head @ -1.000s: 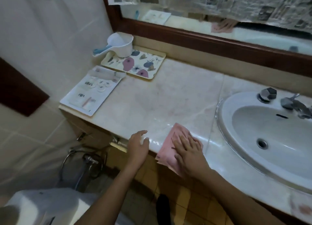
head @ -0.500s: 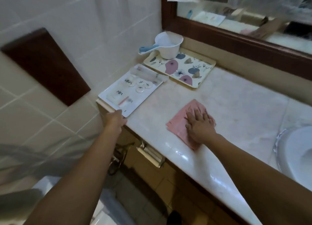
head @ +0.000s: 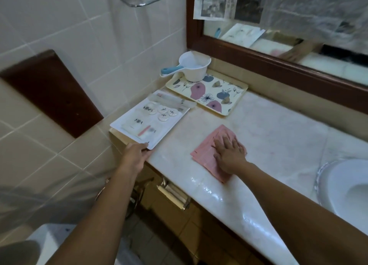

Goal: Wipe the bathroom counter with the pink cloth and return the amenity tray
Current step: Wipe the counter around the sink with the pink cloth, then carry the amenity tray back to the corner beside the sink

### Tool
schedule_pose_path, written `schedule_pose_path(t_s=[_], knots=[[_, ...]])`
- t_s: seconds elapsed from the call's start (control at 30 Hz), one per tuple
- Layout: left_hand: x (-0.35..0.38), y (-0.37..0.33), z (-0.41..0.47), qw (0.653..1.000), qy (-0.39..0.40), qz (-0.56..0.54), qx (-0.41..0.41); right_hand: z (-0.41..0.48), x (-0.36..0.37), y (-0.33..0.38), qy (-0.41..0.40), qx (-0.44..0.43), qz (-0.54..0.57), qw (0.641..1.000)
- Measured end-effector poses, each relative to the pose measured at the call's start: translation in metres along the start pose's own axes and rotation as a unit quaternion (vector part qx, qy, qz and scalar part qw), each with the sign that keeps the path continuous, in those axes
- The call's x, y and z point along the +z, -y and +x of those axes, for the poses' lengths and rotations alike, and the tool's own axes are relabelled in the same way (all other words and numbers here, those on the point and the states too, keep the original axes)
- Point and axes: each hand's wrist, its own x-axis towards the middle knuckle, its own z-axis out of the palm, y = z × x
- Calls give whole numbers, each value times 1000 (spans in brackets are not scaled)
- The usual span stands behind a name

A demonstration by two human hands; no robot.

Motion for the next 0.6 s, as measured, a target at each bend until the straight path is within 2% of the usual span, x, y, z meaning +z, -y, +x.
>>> schedule_pose_path(t_s=[0.13,0.27,0.33,0.43,0.53,0.6], knots=[[-5,9,-44,999,-1,26,24,-20,-48,-9,40,-51,83,994],[-15,19,-86,996,36,68,37,-58,-55,-24,-76,-19,247,966],[-13,26,-107,993,68,82,39,-82,-42,-35,-89,0,311,946],[3,40,-139,985,128,112,36,-126,-29,-60,-100,41,436,893],[29,56,-168,968,207,140,26,-175,-22,-102,-129,99,577,800],[49,66,-186,953,261,153,20,-210,-18,-140,-169,145,625,748]])
